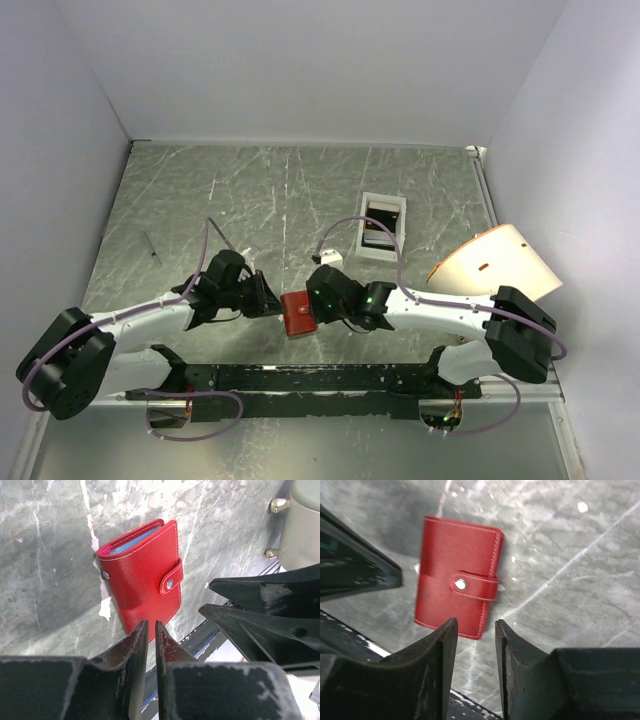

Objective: Put the credit cards into the card holder
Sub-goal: Adjust the card holder at the center of the board, then open the card holder at the center of the board.

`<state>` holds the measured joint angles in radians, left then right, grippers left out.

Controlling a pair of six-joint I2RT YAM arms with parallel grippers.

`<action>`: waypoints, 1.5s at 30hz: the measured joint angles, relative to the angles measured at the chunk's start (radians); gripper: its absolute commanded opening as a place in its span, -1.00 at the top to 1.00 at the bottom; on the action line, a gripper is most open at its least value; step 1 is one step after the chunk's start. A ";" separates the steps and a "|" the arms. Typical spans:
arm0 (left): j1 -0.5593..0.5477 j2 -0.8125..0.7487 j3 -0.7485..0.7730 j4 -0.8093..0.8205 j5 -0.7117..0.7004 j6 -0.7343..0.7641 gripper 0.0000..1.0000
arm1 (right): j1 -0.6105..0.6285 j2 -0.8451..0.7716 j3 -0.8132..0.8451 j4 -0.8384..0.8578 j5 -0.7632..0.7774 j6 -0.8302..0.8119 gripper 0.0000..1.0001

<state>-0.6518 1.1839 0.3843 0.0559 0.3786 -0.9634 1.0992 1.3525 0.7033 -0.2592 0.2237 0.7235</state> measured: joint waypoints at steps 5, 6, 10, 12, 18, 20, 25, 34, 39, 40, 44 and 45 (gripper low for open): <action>0.002 0.047 0.018 -0.001 0.005 0.011 0.63 | 0.000 0.018 0.067 -0.001 0.000 0.014 0.24; 0.006 0.066 0.031 -0.002 0.007 0.017 0.63 | 0.000 0.031 0.080 0.000 0.000 0.015 0.24; 0.017 0.120 0.074 0.012 0.019 0.032 0.64 | 0.001 0.090 0.123 -0.001 0.001 0.018 0.23; 0.019 0.146 0.080 0.034 0.034 0.033 0.64 | 0.002 0.116 0.135 -0.002 0.000 0.018 0.22; 0.020 0.227 0.078 0.068 0.051 0.032 0.65 | 0.002 0.192 0.174 -0.010 0.005 0.016 0.18; 0.020 0.241 0.076 0.081 0.053 0.032 0.65 | 0.002 0.222 0.189 -0.020 0.012 0.011 0.18; 0.021 0.253 0.054 0.124 0.056 0.031 0.65 | 0.002 0.284 0.208 -0.033 0.026 0.005 0.18; 0.021 0.248 0.031 0.154 0.058 0.024 0.65 | 0.010 0.301 0.223 -0.042 0.045 -0.002 0.25; 0.021 0.248 0.031 0.153 0.057 0.025 0.65 | 0.015 0.307 0.232 -0.065 0.074 -0.001 0.45; 0.021 0.248 0.031 0.153 0.056 0.025 0.65 | 0.016 0.307 0.232 -0.068 0.080 0.000 0.48; 0.021 0.241 0.031 0.142 0.051 0.027 0.65 | 0.020 0.301 0.229 -0.066 0.090 0.001 0.63; 0.021 0.239 0.031 0.139 0.051 0.029 0.65 | 0.021 0.297 0.225 -0.065 0.090 0.002 0.66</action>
<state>-0.6312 1.4231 0.4152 0.1947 0.4294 -0.9348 1.1206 1.6497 0.9283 -0.3241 0.3141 0.7254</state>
